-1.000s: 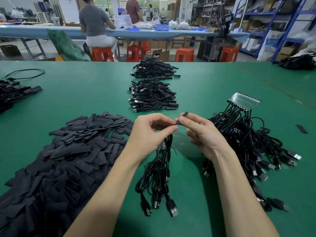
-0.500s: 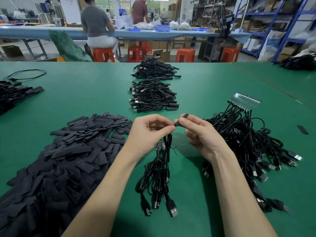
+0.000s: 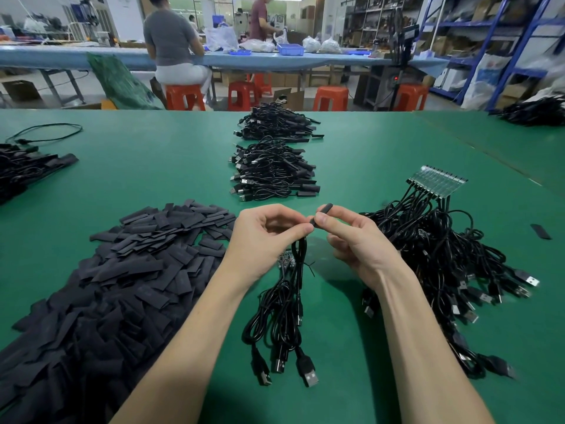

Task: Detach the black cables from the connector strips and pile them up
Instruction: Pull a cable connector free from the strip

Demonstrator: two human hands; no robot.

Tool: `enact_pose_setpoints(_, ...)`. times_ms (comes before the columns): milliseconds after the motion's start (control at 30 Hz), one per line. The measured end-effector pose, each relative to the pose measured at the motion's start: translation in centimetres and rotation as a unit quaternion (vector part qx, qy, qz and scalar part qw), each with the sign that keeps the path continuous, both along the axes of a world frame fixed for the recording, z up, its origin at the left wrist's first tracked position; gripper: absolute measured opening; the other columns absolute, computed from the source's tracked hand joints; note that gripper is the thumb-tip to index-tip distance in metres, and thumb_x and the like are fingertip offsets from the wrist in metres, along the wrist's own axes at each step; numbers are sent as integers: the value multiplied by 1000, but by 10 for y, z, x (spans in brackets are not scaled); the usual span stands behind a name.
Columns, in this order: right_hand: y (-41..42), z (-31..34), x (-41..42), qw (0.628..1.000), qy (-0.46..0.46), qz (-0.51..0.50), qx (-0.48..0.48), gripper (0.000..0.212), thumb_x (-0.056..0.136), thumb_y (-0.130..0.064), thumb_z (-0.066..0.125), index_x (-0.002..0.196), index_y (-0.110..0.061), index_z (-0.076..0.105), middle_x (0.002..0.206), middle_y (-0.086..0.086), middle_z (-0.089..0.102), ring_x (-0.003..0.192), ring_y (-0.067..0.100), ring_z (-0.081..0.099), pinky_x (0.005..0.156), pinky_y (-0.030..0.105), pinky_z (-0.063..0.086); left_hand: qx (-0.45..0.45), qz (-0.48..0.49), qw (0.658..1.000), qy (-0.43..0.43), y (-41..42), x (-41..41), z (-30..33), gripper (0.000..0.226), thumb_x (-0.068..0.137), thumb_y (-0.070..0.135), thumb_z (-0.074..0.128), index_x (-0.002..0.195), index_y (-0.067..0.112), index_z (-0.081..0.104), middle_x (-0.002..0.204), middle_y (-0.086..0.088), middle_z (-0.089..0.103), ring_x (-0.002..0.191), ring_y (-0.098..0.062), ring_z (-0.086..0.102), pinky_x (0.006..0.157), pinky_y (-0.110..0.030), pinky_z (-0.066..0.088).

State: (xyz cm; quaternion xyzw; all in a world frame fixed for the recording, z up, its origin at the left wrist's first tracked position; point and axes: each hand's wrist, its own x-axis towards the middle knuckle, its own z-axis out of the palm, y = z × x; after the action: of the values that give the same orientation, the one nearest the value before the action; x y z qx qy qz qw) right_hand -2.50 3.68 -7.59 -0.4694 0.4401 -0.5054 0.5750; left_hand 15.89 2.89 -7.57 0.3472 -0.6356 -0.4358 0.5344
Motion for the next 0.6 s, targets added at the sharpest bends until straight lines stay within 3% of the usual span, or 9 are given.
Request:
enact_pose_setpoints(133,1,1,2,1000,8,-15,-2,32,65,-45,88,91,-30,77,92,12,41,56,12,23,43,17,24,-1,7,1000,-7,-2,-1,-1,13,78,10,85,83,19,77,85,2,79,80,-11,75,74,-16,54)
enact_pose_setpoints(200,2,2,3,999,5,-30,-24,26,76,-37,86,99,-32,75,81,4,59,58,14,24,44,17,26,4,7,1000,-7,-2,-3,-1,14,78,9,85,83,18,76,87,3,79,80,-10,75,74,-15,54)
enact_pose_setpoints(233,2,2,4,999,-2,-34,-43,25,82,-31,82,105,-35,73,83,-1,70,58,14,26,45,17,29,6,7,1000,-1,-2,-5,-1,14,79,8,84,84,17,75,88,3,79,81,-10,75,75,-16,54)
enact_pose_setpoints(300,3,3,6,996,-9,-40,-75,30,88,-24,78,113,-40,69,95,5,78,55,11,30,48,16,32,12,6,1000,14,-2,-6,-2,15,79,5,84,85,14,74,90,3,79,81,-9,74,76,-16,54)
enact_pose_setpoints(600,0,0,11,990,-19,-116,-77,36,76,-26,87,111,-34,77,85,3,77,49,9,28,45,14,32,45,21,999,7,-6,-6,-9,13,80,5,83,88,13,76,81,-1,78,79,-10,73,78,-20,54)
